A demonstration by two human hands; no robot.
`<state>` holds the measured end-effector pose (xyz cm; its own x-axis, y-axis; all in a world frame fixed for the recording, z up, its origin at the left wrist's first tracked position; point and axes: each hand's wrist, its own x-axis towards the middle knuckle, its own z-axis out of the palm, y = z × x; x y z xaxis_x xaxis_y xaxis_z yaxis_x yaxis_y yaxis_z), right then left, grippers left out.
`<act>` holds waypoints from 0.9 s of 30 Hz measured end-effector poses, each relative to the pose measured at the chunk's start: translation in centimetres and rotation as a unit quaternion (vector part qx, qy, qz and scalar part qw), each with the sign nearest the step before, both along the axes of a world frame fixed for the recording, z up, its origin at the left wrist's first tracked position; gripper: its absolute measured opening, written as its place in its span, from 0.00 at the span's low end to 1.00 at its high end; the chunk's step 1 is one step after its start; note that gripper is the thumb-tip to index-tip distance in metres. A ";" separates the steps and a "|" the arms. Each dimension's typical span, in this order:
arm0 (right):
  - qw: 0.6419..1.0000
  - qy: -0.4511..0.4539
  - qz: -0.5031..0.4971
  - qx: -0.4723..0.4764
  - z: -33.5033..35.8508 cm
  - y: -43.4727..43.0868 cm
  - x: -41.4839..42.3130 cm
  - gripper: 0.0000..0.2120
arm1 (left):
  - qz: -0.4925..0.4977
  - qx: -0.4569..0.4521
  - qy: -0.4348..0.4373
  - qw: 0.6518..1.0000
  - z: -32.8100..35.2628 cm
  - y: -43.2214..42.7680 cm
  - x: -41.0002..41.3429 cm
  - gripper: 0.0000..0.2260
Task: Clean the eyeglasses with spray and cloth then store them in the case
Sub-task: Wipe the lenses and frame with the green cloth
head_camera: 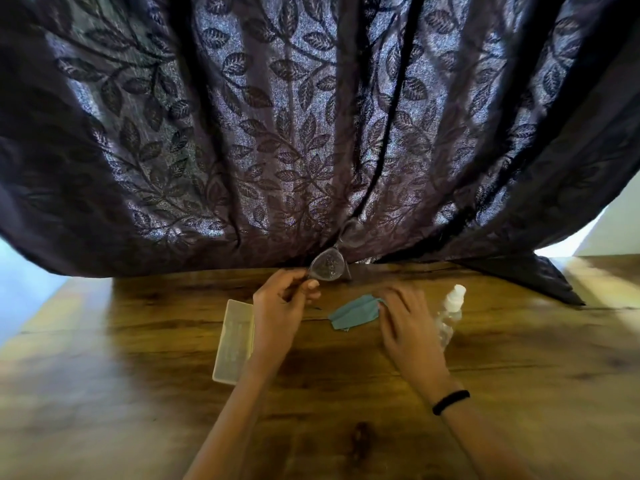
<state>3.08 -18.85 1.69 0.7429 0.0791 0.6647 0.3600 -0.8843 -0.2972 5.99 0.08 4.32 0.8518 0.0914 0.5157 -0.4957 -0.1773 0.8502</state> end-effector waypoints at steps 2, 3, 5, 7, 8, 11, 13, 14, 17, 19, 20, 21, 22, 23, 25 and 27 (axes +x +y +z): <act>0.993 0.116 0.004 0.012 -0.8 0.6 1.2 0.10 | -0.008 -0.011 -0.002 1.000 -0.1 0.1 -0.2 0.10; 0.986 0.165 0.002 0.016 -1.2 0.7 1.9 0.12 | -0.012 -0.016 -0.003 1.000 -0.1 0.2 -0.3 0.08; 0.976 0.219 -0.010 -0.012 -2.0 0.8 3.4 0.19 | -0.015 -0.020 0.000 1.000 -0.1 0.3 -0.4 0.05; 0.969 0.244 -0.012 -0.047 -2.6 0.7 4.8 0.22 | -0.017 -0.021 0.007 1.000 -0.2 0.5 -0.4 0.05; 0.966 0.252 -0.010 -0.060 -2.8 0.6 5.4 0.22 | -0.019 -0.025 0.009 0.999 -0.2 0.5 -0.3 0.05; 0.960 0.270 0.005 -0.078 -3.1 0.3 7.2 0.15 | -0.015 -0.045 0.009 0.999 -0.3 0.6 -0.2 0.05; 0.957 0.280 0.002 -0.074 -2.9 0.3 7.6 0.11 | -0.008 -0.058 0.011 0.998 -0.4 0.7 0.0 0.05; 0.957 0.280 0.000 -0.073 -2.8 0.3 7.6 0.10 | -0.004 -0.061 0.012 0.998 -0.4 0.8 0.1 0.05; 0.960 0.276 -0.010 -0.036 -2.1 0.3 7.2 0.09 | 0.005 -0.058 0.015 0.998 -0.4 1.3 0.5 0.05; 0.962 0.271 -0.008 0.009 -1.4 0.0 7.0 0.07 | 0.011 -0.049 0.013 0.999 -0.5 1.6 0.6 0.05; 0.960 0.275 0.008 0.053 -0.8 -0.1 6.9 0.06 | 0.013 -0.048 0.009 0.999 -0.5 1.7 0.7 0.05; 0.950 0.292 0.023 0.106 -0.1 -0.3 6.7 0.05 | 0.014 -0.049 0.006 0.999 -0.5 1.8 0.7 0.05; 0.938 0.312 0.040 0.147 0.7 -0.4 6.5 0.04 | 0.015 -0.052 0.003 0.999 -0.5 1.8 0.7 0.05; 0.927 0.331 0.056 0.170 1.4 -0.4 6.1 0.03 | 0.017 -0.055 0.002 0.998 -0.4 1.9 0.7 0.05; 0.920 0.350 0.051 0.167 2.3 -0.6 5.9 0.02 | 0.018 -0.059 -0.001 0.998 -0.4 1.9 0.7 0.05; 0.911 0.360 0.057 0.192 3.1 -0.7 5.4 0.02 | 0.015 -0.054 -0.002 0.998 -0.5 1.8 0.6 0.06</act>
<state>8.49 -19.54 4.81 0.9989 0.0467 0.0029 0.0319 -0.6340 -0.7727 6.57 1.93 3.85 0.8456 0.1720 0.5054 -0.4954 -0.0999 0.8629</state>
